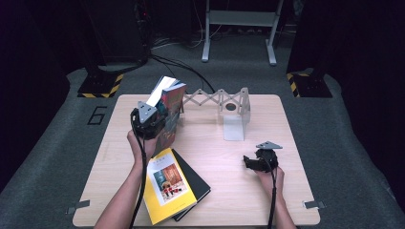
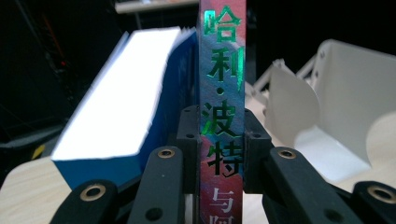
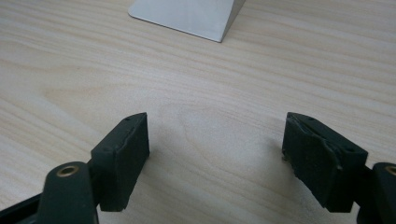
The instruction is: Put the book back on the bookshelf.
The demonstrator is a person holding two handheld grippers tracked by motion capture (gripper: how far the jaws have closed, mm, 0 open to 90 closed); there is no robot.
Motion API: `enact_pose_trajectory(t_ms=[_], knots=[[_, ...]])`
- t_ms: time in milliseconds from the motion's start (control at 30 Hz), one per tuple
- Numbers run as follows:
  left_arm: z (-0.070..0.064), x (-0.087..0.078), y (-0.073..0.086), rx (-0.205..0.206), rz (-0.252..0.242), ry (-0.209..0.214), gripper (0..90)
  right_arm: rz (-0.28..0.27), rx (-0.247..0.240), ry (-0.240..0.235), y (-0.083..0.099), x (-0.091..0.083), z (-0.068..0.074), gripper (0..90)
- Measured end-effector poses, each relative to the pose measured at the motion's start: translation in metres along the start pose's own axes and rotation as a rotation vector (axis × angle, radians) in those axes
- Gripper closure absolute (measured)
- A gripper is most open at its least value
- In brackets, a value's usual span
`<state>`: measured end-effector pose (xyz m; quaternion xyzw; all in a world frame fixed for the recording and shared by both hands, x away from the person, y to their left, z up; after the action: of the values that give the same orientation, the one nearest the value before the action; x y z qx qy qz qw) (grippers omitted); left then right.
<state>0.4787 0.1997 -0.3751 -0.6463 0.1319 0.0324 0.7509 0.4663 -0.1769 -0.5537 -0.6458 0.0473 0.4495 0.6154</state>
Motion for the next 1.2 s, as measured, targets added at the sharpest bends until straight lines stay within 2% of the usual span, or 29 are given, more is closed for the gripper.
enact_pose_trajectory(t_ms=[200,333,367,467,567,700,800,833,867,967,1133,1200], knots=[[-0.004,0.006,-0.003,-0.028,-0.045,-0.060,75.0,-0.006,0.007,0.005,0.000,0.000,0.000,22.5],[-0.008,0.013,0.000,-0.071,-0.082,-0.102,75.0,-0.002,0.006,0.002,0.000,0.000,0.000,22.6],[-0.009,0.015,0.001,-0.064,-0.081,-0.105,74.9,-0.004,0.013,0.005,0.000,0.000,0.000,22.6],[-0.014,0.020,0.005,-0.099,-0.110,-0.132,74.9,-0.002,0.009,0.002,0.000,0.000,0.000,22.5],[-0.017,0.026,0.012,-0.115,-0.104,-0.133,74.9,-0.001,0.006,-0.001,0.000,0.000,0.000,22.5],[-0.019,0.026,0.014,-0.116,-0.108,-0.141,74.7,-0.001,0.006,-0.002,0.000,0.000,0.000,22.6],[-0.020,0.025,0.013,-0.116,-0.102,-0.126,74.5,0.000,0.005,-0.002,0.000,0.000,0.000,22.5],[-0.019,0.024,0.013,-0.110,-0.086,-0.117,74.3,0.000,-0.001,-0.001,0.000,0.000,0.000,22.6],[-0.019,0.024,0.012,-0.124,-0.091,-0.114,74.1,0.001,0.002,-0.001,0.000,0.000,0.000,22.6],[-0.015,0.021,0.012,-0.100,-0.038,-0.083,72.8,0.002,0.002,-0.001,0.000,0.000,0.000,22.6],[-0.013,0.020,0.012,-0.078,0.074,-0.003,66.9,0.003,0.001,-0.001,0.000,0.000,0.001,22.6],[-0.013,0.021,0.014,-0.071,0.097,0.009,65.9,0.004,0.001,-0.001,0.000,0.000,0.001,22.7]])
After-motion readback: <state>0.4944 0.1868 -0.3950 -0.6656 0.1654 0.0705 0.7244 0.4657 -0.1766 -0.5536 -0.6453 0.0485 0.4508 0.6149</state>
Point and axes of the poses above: each handheld gripper's, and its own axes: x roughly forward along the jaws, y roughly out of its underside, z roughly to its left, the point moved 4 cm from there along x, roughly forward along the jaws, and after that the axes turned 13 degrees about -y, right-handed, at the moved point
